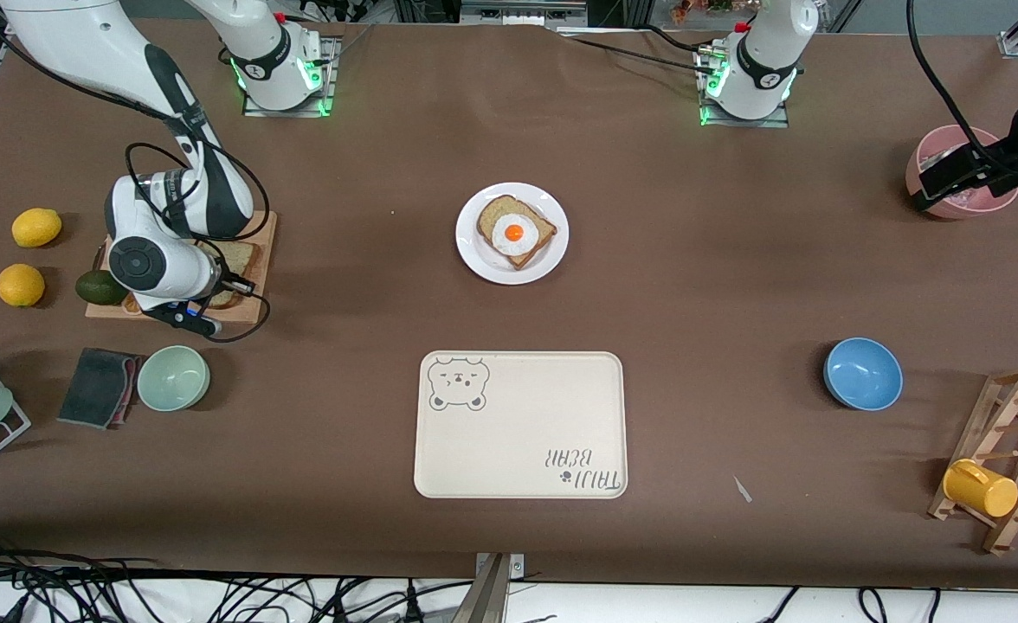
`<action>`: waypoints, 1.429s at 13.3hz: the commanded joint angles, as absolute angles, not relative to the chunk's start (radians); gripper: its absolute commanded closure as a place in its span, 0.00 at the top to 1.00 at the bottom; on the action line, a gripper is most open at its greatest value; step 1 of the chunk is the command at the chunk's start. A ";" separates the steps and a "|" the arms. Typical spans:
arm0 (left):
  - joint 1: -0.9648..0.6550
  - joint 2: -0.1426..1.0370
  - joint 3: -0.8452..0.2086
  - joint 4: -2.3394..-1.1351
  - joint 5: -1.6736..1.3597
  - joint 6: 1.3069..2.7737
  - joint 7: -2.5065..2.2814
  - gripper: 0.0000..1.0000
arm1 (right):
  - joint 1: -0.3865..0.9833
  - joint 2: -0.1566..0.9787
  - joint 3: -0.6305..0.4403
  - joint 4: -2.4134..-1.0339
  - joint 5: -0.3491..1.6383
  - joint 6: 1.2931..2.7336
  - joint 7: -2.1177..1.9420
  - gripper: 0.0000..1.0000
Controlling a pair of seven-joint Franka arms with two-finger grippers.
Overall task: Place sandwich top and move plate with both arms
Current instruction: 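Close the right gripper on the bread slice edge and lift it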
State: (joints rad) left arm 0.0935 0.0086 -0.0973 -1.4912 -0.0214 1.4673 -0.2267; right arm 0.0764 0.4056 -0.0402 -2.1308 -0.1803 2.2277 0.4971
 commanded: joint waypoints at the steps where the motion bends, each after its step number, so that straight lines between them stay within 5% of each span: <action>1: 0.095 0.011 -0.097 -1.470 -0.025 1.448 -0.206 1.00 | 0.077 0.411 -0.035 -2.140 -0.199 2.227 0.491 0.39; 4: 0.095 0.014 -0.097 -1.470 -0.025 1.450 -0.207 1.00 | 0.077 0.407 -0.034 -2.138 -0.199 2.221 0.482 0.00; 10: 0.095 0.012 -0.094 -1.470 -0.023 1.451 -0.207 1.00 | 0.077 0.382 -0.034 -2.122 -0.201 2.174 0.453 0.00; 19: 0.091 0.025 -0.092 -1.470 -0.028 1.505 -0.206 1.00 | 0.106 0.345 0.021 -1.843 -0.187 1.800 0.417 0.00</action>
State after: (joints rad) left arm 0.0934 0.0113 -0.0949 -1.4912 -0.0214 1.4995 -0.2267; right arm 0.0853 0.3423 0.0043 -1.9041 -0.1830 1.8650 0.4161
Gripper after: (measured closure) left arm 0.000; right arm 0.943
